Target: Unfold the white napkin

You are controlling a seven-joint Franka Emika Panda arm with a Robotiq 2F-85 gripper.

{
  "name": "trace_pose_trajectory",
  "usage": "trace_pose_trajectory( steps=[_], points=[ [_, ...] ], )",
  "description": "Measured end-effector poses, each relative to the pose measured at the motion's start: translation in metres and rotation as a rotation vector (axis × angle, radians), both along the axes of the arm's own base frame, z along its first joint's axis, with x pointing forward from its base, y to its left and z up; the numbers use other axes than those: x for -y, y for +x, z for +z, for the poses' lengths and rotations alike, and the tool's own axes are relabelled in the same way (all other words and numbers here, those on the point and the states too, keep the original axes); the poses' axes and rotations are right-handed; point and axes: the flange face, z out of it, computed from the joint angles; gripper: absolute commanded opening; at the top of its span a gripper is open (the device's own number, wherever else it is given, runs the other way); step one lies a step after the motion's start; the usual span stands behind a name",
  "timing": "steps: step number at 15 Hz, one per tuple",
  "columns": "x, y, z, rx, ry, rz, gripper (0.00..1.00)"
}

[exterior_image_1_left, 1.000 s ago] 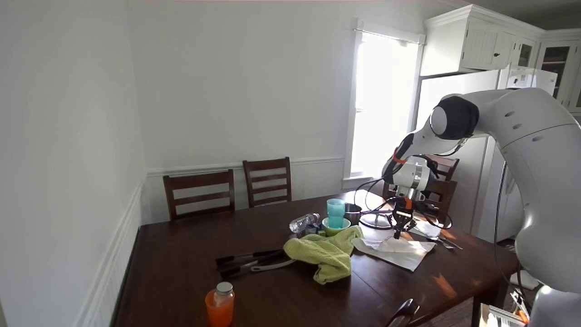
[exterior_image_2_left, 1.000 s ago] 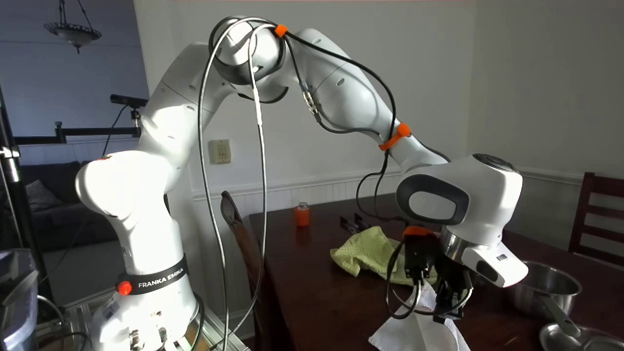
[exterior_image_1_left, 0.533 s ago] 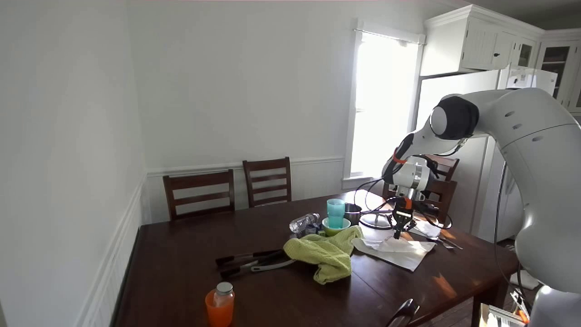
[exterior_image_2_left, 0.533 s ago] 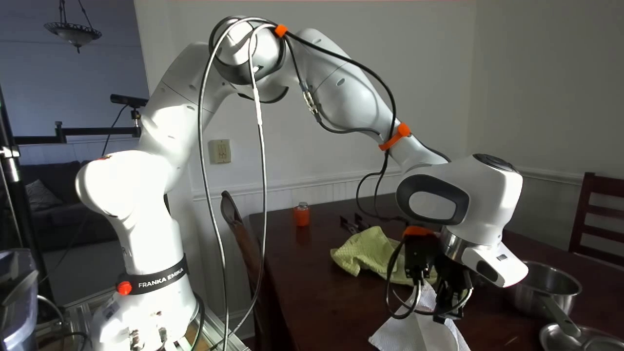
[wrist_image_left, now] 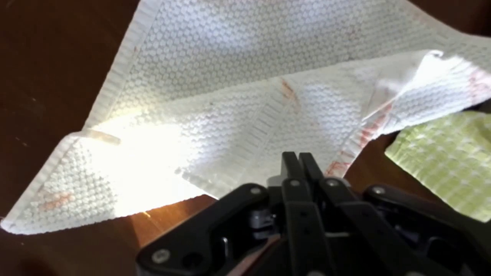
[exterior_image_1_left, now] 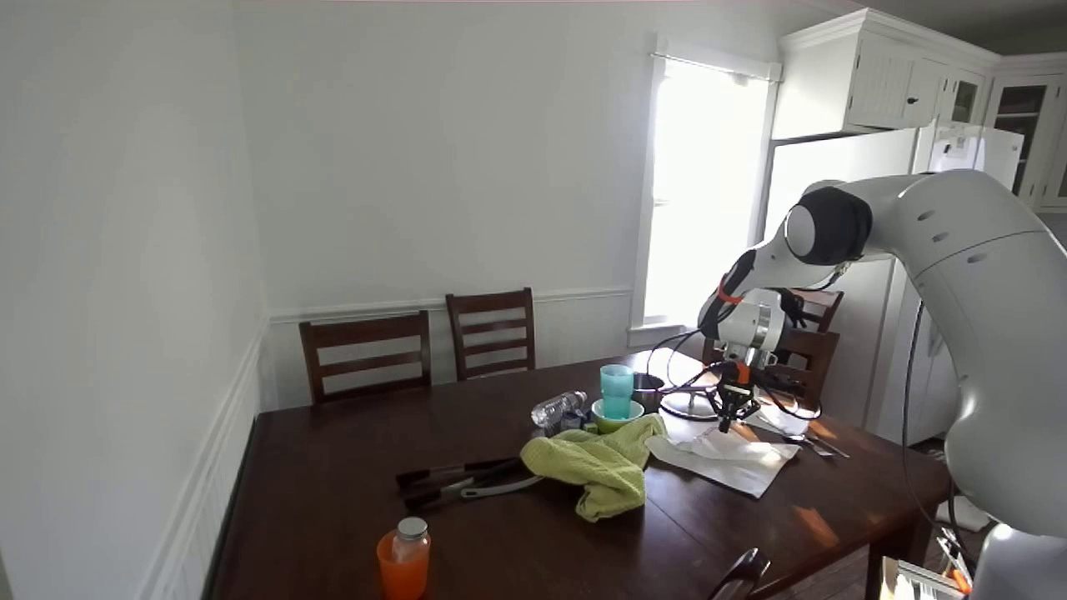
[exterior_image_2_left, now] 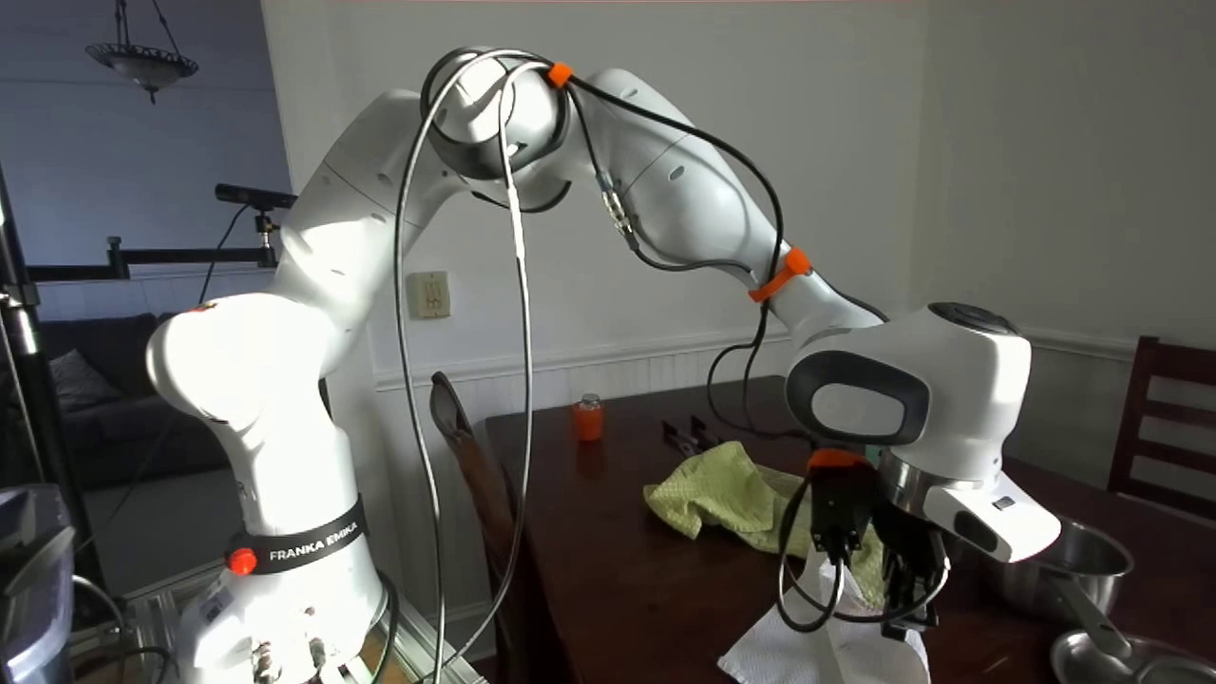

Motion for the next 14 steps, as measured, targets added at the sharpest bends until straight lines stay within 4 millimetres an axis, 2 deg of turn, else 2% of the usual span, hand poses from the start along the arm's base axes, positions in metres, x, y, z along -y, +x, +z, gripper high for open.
trace_pose_trajectory(
  steps=[7,14],
  points=[
    [0.029,0.018,0.008,0.159,-0.201,-0.107,0.01],
    [0.035,0.025,0.003,0.232,-0.320,-0.183,0.01]
  ],
)
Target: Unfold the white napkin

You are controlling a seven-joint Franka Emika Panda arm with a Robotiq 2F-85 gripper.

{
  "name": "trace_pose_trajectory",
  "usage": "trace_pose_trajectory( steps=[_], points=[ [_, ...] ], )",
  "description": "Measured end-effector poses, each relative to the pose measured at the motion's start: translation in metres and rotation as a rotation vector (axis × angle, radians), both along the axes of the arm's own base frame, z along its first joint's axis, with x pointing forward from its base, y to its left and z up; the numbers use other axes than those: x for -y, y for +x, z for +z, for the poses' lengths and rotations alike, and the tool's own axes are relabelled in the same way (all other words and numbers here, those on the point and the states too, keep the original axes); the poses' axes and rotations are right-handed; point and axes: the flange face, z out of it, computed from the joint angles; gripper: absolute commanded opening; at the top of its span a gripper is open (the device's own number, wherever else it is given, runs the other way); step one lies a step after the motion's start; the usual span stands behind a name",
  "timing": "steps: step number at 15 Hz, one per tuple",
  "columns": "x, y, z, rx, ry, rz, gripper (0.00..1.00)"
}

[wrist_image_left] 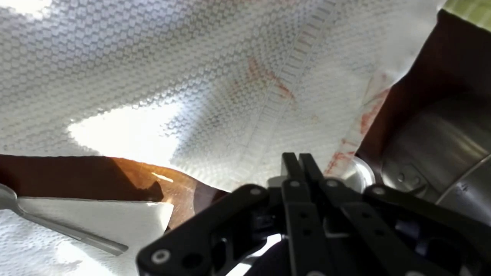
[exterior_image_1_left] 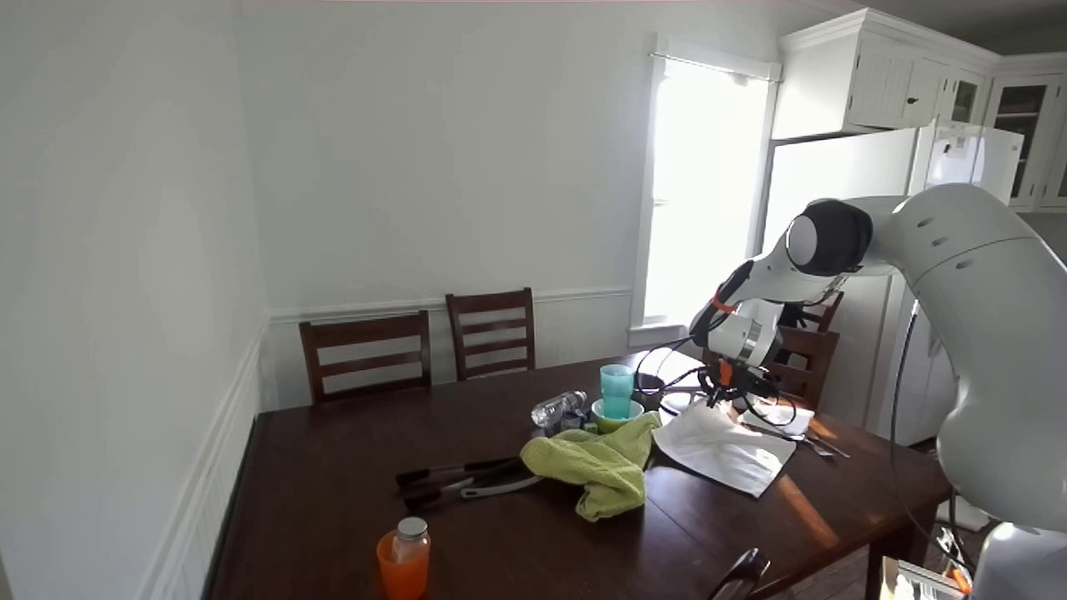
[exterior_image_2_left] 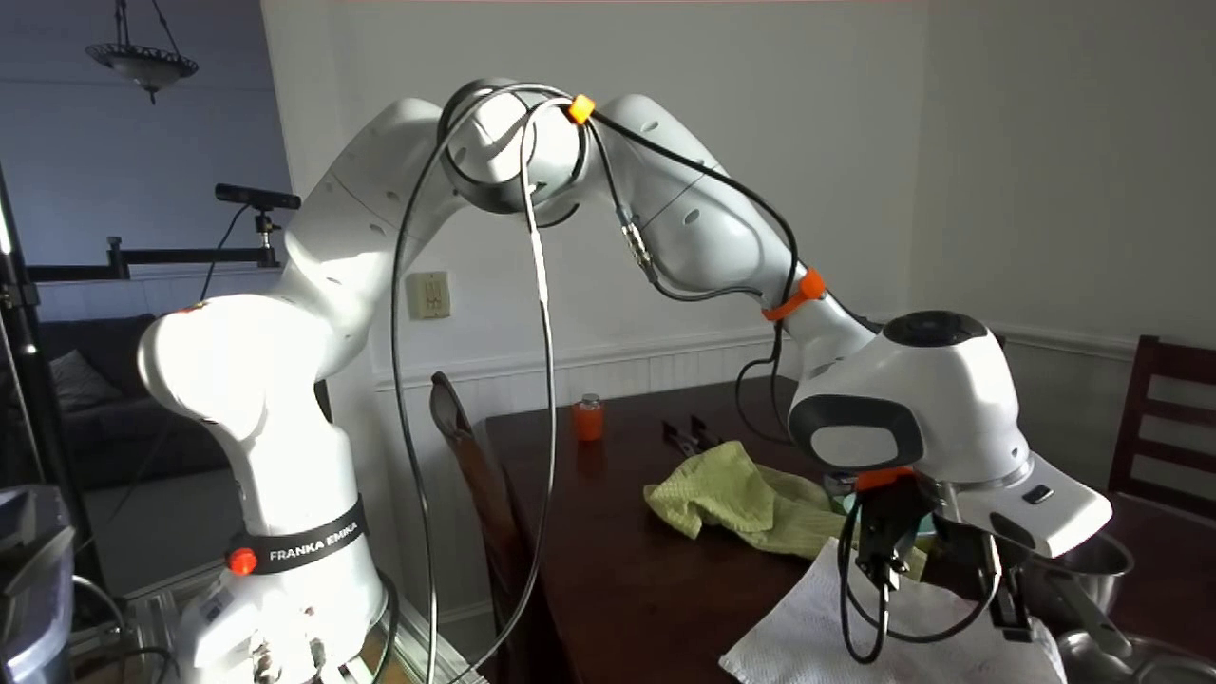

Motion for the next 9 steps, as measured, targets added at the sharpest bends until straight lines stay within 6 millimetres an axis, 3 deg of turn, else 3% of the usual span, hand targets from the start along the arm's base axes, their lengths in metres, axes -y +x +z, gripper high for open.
trace_pose_trajectory(
  steps=[2,3,5,9],
  points=[
    [-0.0006,0.0019,-0.0032,0.015,-0.009,-0.016,0.01],
    [-0.0007,0.0031,-0.0043,0.023,-0.013,-0.022,0.29],
    [0.0003,0.0053,-0.0047,0.041,-0.019,-0.036,0.37],
    [0.0058,0.0076,0.0041,0.094,-0.047,-0.063,0.65]
  ],
)
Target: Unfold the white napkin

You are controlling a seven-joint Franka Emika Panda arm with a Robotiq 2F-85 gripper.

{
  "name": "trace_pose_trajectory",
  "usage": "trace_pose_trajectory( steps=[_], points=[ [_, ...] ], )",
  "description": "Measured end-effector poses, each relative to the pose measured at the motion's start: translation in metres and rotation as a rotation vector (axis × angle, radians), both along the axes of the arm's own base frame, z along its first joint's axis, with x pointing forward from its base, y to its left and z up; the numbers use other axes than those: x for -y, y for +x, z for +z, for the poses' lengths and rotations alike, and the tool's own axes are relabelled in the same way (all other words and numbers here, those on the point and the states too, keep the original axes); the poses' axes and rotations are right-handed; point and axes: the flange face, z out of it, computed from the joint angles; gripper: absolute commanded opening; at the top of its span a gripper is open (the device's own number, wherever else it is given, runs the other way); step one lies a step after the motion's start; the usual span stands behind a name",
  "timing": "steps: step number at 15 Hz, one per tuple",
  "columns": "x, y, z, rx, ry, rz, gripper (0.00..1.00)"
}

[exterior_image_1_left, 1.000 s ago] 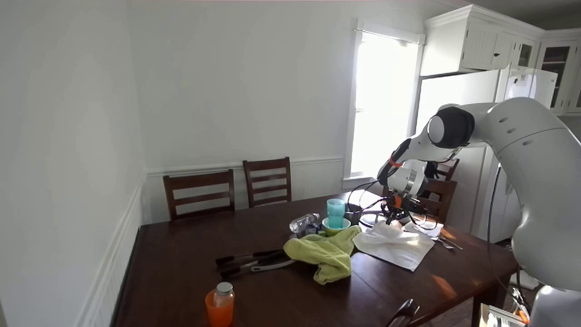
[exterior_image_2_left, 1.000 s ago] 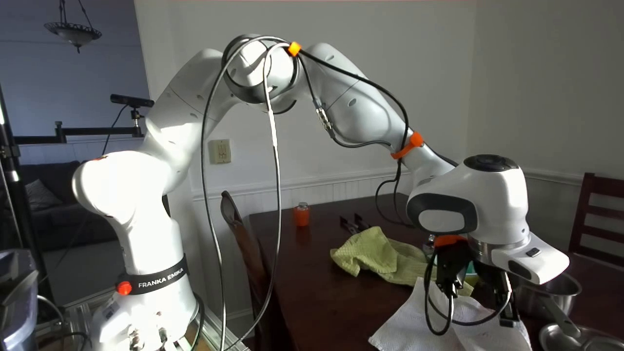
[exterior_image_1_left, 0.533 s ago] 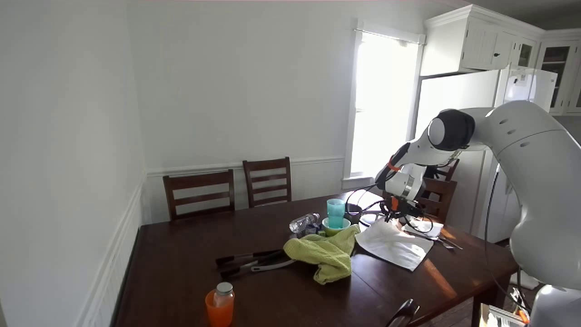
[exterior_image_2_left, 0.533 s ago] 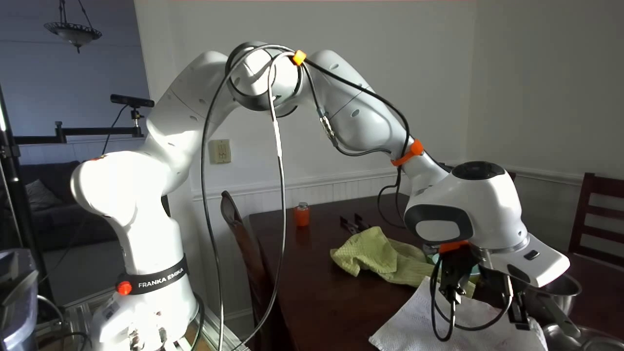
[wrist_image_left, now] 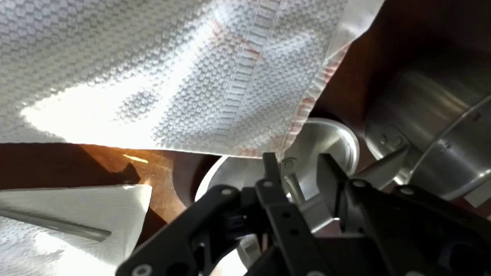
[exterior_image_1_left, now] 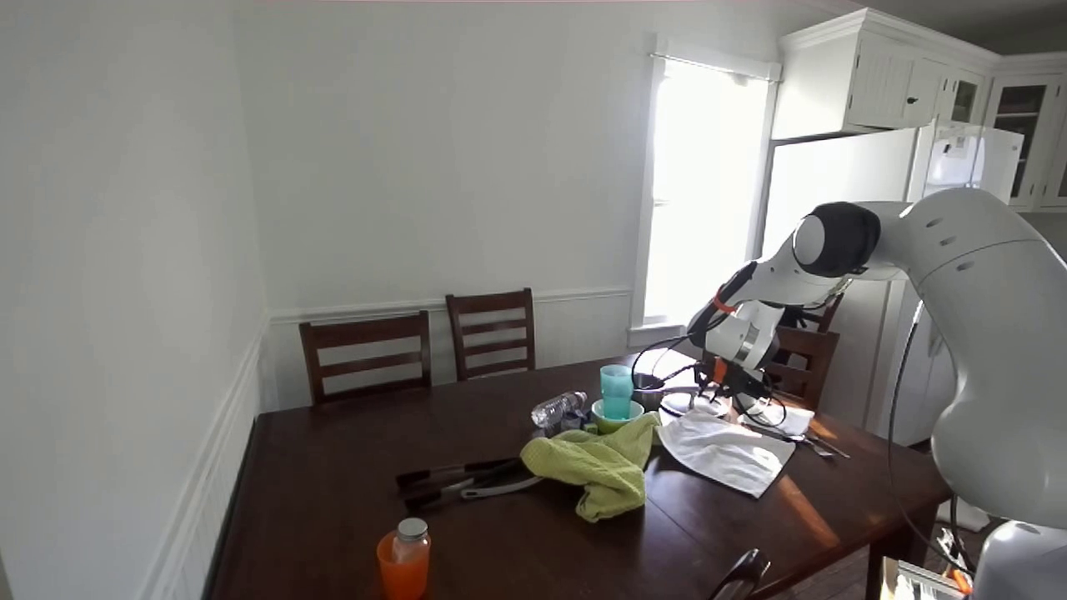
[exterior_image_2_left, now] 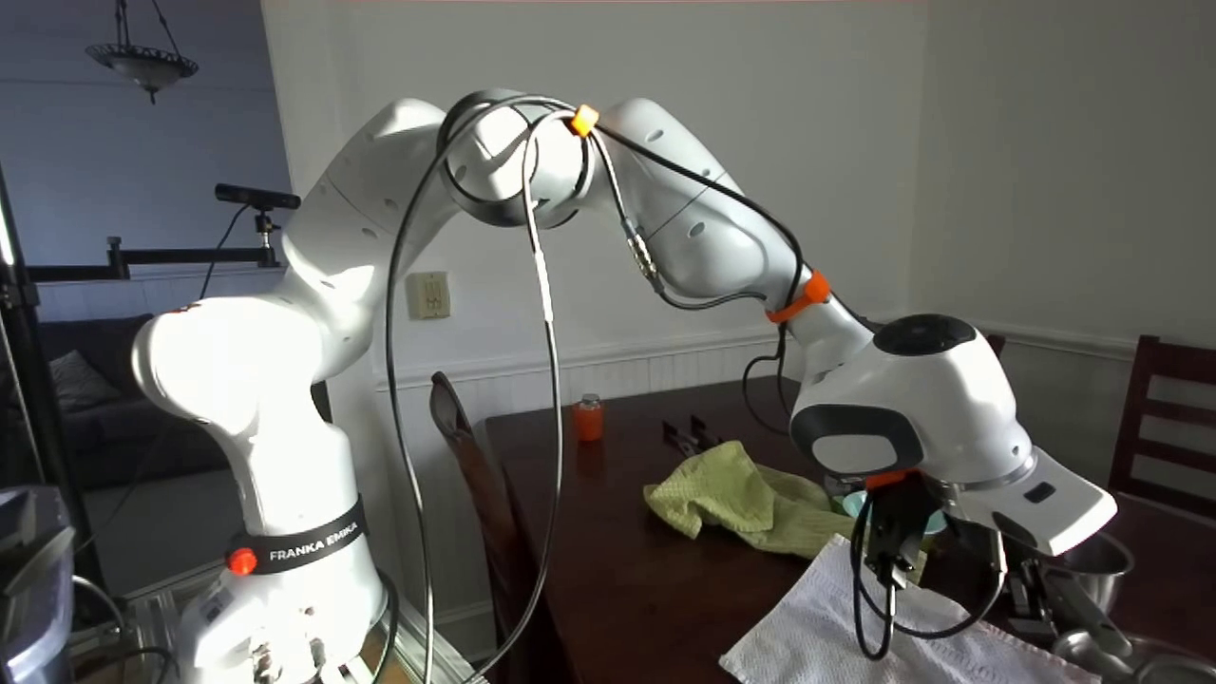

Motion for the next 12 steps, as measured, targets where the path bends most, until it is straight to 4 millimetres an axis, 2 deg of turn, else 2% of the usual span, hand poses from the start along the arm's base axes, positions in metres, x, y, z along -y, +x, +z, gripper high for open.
trace_pose_trajectory(
  steps=[5,8,12],
  points=[
    [0.017,-0.005,0.032,0.134,-0.060,-0.055,1.00],
    [0.027,-0.014,0.054,0.189,-0.062,-0.075,1.00],
    [0.032,-0.030,0.063,0.176,-0.002,-0.069,1.00]
  ],
)
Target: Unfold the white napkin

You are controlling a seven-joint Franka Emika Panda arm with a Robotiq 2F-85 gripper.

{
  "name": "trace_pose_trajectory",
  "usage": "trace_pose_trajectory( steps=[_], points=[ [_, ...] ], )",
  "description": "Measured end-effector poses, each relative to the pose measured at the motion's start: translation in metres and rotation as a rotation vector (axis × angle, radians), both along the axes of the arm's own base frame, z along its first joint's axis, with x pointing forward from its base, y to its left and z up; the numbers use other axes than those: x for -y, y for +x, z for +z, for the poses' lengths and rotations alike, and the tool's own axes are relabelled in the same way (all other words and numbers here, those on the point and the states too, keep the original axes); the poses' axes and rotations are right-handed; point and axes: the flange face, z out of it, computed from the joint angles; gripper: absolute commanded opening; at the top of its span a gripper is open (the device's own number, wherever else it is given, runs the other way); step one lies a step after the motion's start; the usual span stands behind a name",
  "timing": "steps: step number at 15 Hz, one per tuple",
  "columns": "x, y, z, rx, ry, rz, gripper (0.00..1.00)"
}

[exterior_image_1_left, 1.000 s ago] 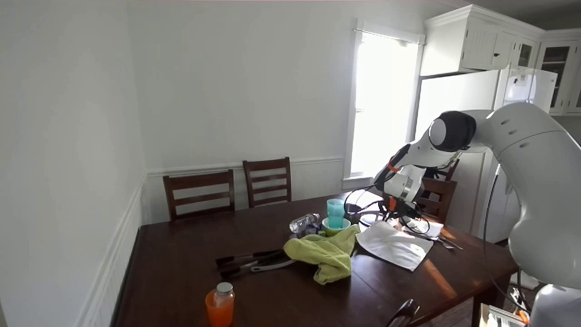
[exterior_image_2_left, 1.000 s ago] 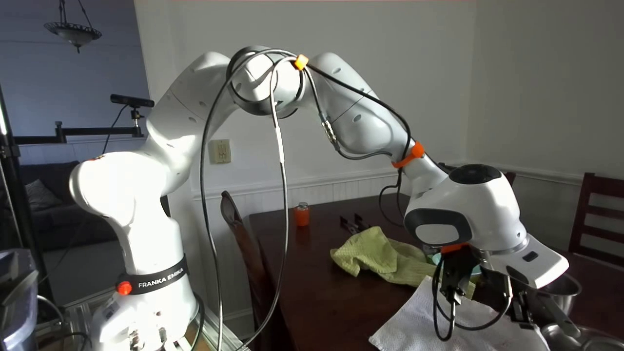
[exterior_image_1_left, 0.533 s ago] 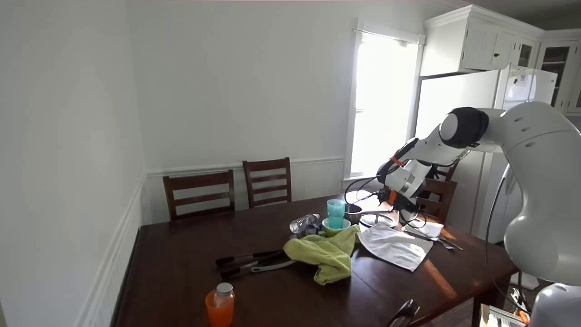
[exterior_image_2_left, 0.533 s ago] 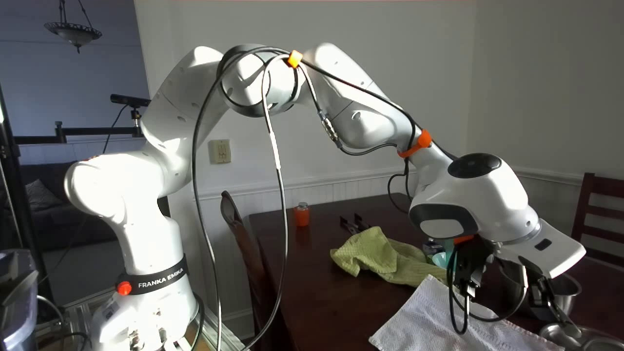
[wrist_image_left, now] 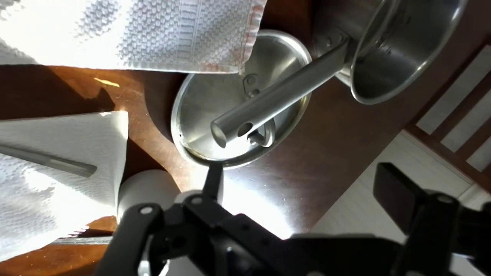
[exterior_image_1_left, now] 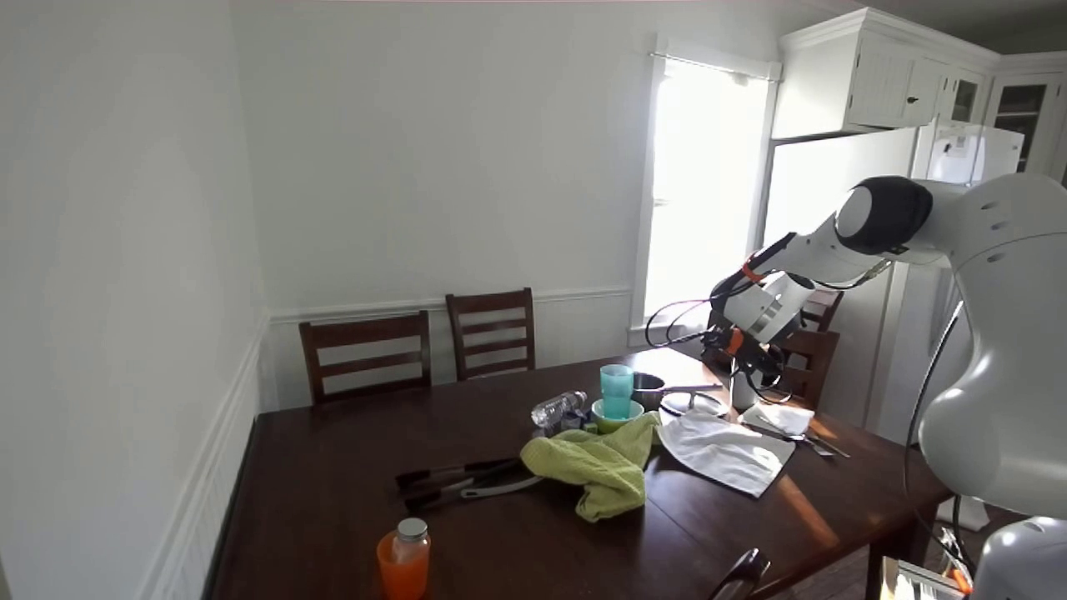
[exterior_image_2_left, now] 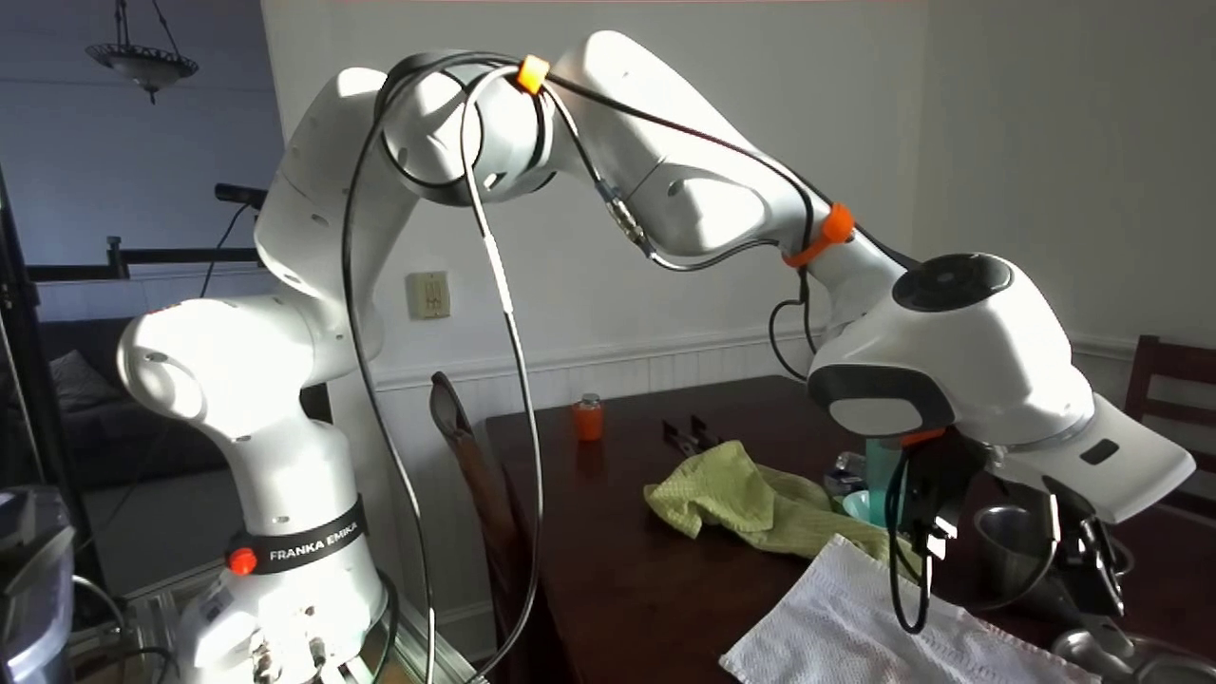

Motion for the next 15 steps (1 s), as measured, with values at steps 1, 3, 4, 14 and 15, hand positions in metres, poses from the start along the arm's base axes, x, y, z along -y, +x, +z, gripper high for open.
trace_pose_trajectory(
  steps=[1,3,4,14,15],
  points=[
    [-0.001,-0.005,0.000,-0.013,0.029,0.008,1.00],
    [-0.002,-0.016,-0.002,-0.049,0.097,0.027,1.00],
    [-0.004,-0.021,-0.003,-0.068,0.126,0.039,1.00],
    [-0.018,-0.027,0.015,-0.211,0.220,0.112,1.00],
    [-0.020,-0.027,0.019,-0.226,0.231,0.120,1.00]
  ],
)
